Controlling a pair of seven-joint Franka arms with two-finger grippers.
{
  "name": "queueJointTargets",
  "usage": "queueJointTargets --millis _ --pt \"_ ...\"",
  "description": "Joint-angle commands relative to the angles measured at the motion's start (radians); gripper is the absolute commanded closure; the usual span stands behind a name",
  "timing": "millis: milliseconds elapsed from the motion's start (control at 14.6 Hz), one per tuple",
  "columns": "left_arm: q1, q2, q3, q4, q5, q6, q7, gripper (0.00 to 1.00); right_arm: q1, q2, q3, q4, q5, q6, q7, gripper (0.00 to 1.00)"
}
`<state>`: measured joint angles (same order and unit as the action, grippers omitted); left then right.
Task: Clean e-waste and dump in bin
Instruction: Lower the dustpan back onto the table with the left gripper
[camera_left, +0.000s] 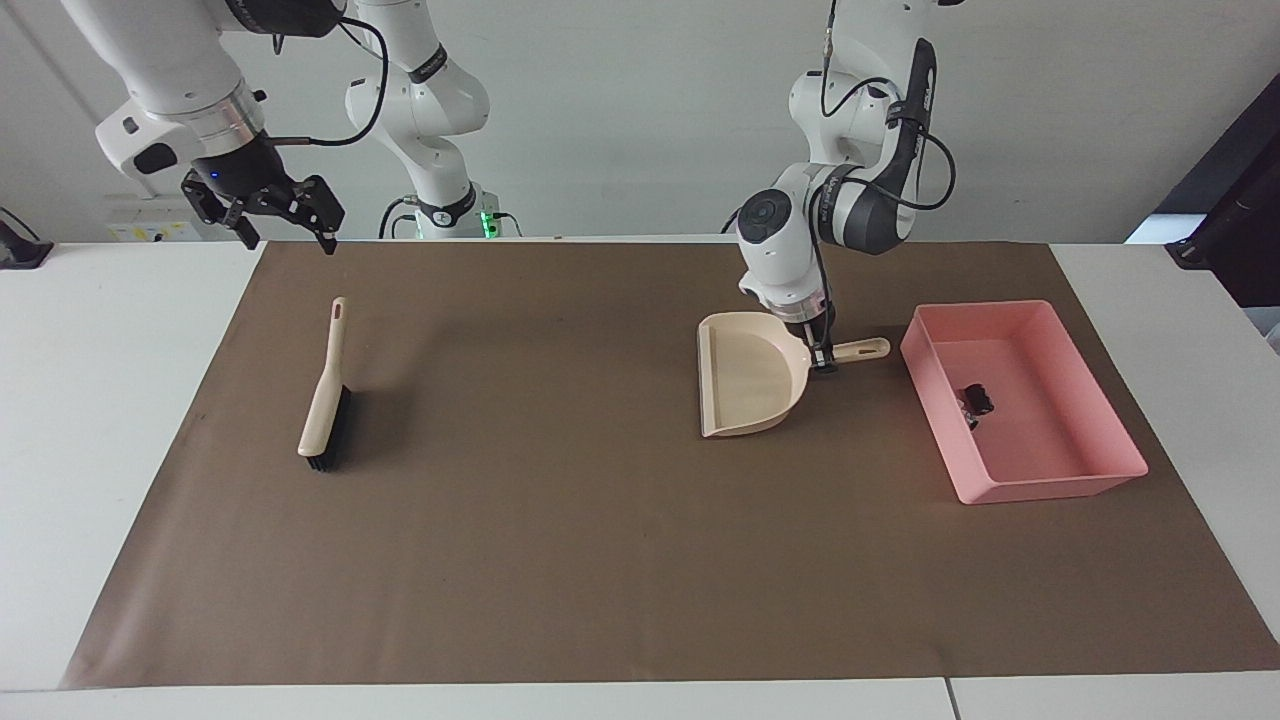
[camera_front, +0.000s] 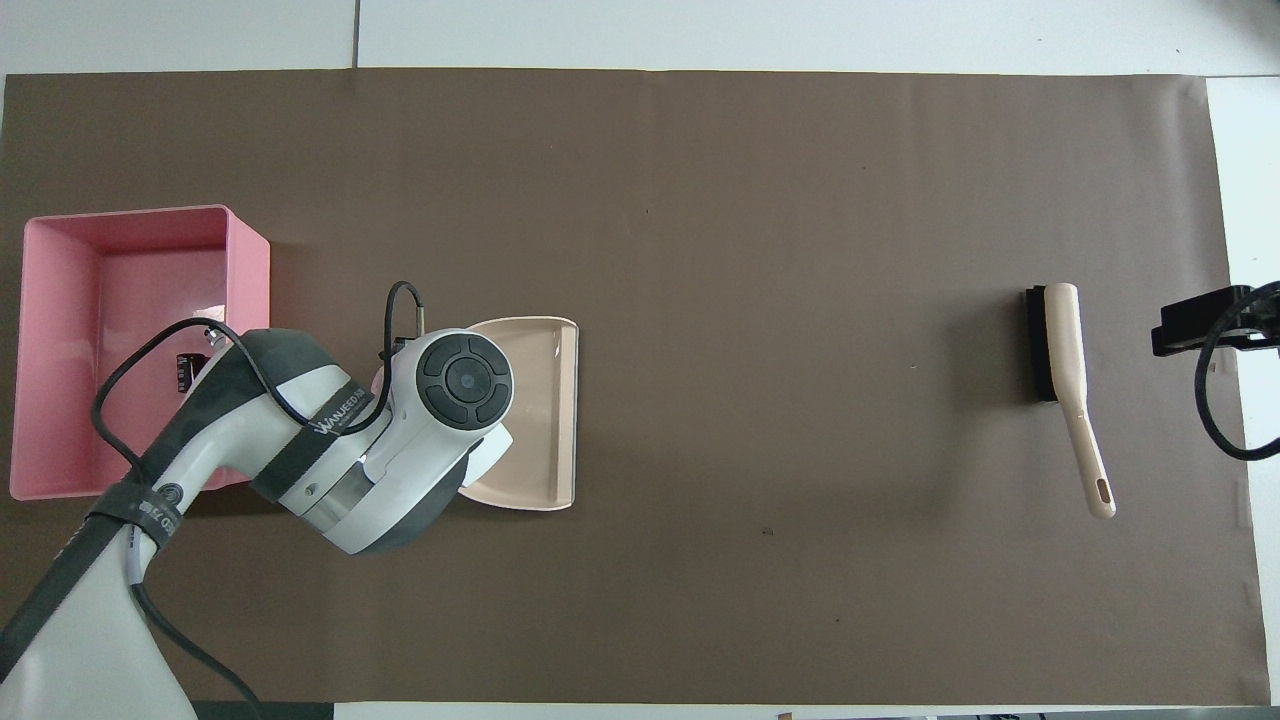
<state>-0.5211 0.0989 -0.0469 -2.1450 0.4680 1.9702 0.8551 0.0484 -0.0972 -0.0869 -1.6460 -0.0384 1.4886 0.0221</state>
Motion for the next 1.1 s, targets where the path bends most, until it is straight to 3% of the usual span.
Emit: queueJointTargets --millis 0,342,479,616,753,822,959,1027 --pt "-0.025 0.015 0.015 -0.003 -0.015 0.013 -0.036 1.0 -0.002 -0.035 0.004 -0.037 -0.026 0.01 -0.03 0.01" --pt "-0.011 0.015 0.015 -0.006 -0.015 0.013 0.07 0.99 -0.002 -0.027 0.009 -0.018 -0.012 0.004 0.012 0.01" --pt "-0.01 0.015 0.015 -0.004 -0.015 0.009 0.061 0.92 -0.002 -0.027 0.009 -0.018 -0.006 0.005 0.01 0.01" --pt "-0.01 0.015 0.015 -0.001 -0.015 0.01 0.064 0.63 -0.002 -0.026 0.009 -0.017 0.003 0.01 0.012 0.01" --pt "-0.01 0.001 0.015 0.01 -0.015 -0.002 0.059 0.24 -0.004 -0.026 0.009 -0.017 0.003 0.007 0.007 0.01" --pt "-0.01 -0.02 0.016 0.011 -0.015 -0.007 0.059 0.13 -0.004 -0.026 0.009 -0.015 0.003 0.006 0.007 0.01" --pt "-0.008 -0.066 0.019 0.011 -0.017 -0.031 0.02 0.03 -0.002 -0.026 0.009 -0.014 0.003 0.004 0.009 0.01" --pt "0.004 -0.091 0.021 0.011 -0.017 -0.059 -0.035 0.02 -0.002 -0.026 0.009 -0.014 0.003 0.004 0.009 0.01"
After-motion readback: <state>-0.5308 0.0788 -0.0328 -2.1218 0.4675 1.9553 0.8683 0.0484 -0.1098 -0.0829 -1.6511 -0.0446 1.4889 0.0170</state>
